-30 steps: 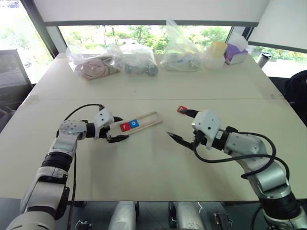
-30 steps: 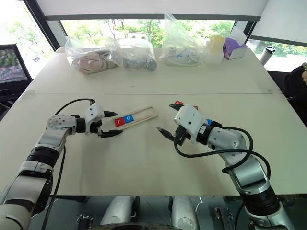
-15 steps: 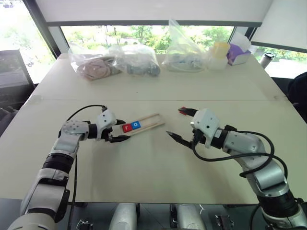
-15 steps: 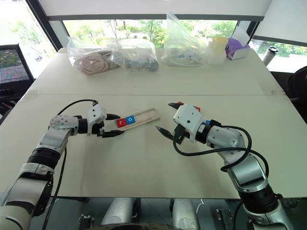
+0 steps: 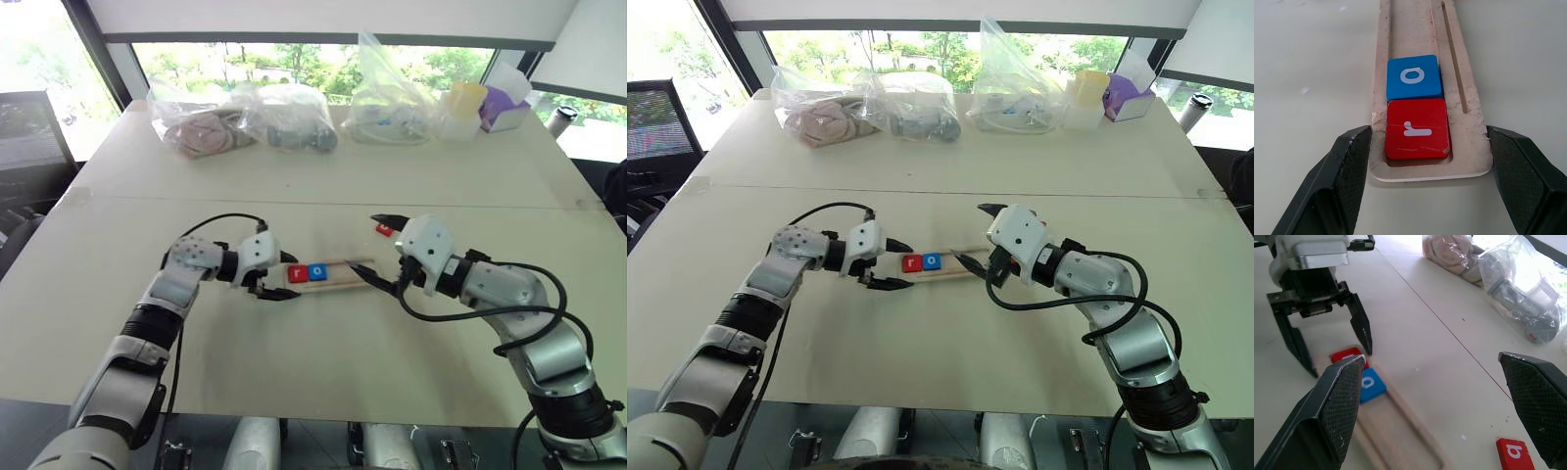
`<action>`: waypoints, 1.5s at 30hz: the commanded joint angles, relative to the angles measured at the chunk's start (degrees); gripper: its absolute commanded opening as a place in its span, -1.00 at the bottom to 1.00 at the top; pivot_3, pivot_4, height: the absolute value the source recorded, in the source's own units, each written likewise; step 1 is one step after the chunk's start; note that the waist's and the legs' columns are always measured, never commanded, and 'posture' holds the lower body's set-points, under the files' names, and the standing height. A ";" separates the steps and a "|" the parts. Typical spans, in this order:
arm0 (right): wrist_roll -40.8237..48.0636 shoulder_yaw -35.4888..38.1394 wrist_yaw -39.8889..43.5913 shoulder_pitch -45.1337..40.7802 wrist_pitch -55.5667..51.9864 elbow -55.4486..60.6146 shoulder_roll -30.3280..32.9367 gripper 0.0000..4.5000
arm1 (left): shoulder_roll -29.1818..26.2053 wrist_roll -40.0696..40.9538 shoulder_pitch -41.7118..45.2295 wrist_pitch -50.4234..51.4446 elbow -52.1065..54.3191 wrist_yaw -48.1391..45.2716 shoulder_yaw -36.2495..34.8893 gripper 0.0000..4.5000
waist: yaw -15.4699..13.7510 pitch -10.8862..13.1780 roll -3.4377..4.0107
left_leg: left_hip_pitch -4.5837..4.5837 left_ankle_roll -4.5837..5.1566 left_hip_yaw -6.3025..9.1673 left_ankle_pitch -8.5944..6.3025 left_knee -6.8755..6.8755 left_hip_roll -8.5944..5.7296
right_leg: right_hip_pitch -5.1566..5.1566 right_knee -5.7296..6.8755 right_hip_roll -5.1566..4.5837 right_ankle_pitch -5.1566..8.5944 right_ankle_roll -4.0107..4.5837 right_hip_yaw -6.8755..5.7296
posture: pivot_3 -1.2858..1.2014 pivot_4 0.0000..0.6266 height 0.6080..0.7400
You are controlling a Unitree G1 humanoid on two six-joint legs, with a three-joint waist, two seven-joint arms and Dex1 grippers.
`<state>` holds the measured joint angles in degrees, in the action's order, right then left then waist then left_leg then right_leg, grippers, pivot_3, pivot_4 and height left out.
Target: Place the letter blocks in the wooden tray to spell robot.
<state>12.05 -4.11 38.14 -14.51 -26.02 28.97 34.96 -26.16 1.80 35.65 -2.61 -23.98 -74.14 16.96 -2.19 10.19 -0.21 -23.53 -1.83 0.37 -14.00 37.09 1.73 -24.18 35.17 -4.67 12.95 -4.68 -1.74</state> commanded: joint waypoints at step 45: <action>1.41 1.38 -2.19 2.99 -6.10 8.91 -0.25 1.00 | -0.30 -3.28 -8.37 1.15 10.97 5.25 7.37 0.98 | 0.02 -0.02 0.01 | 0.05 0.06 0.00 -0.03 0.05 0.04 | 0.01 0.04 0.03 0.01 -0.02 0.00 | 0.03 -0.52 1.00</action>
<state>12.65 -3.11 36.30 -10.39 -32.24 35.29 34.88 -26.28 0.67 28.92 -2.73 -11.54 -68.55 21.55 -2.16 10.17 -0.20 -23.47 -1.76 0.37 -14.04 37.13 1.77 -24.17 35.21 -4.63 12.95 -4.68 -1.74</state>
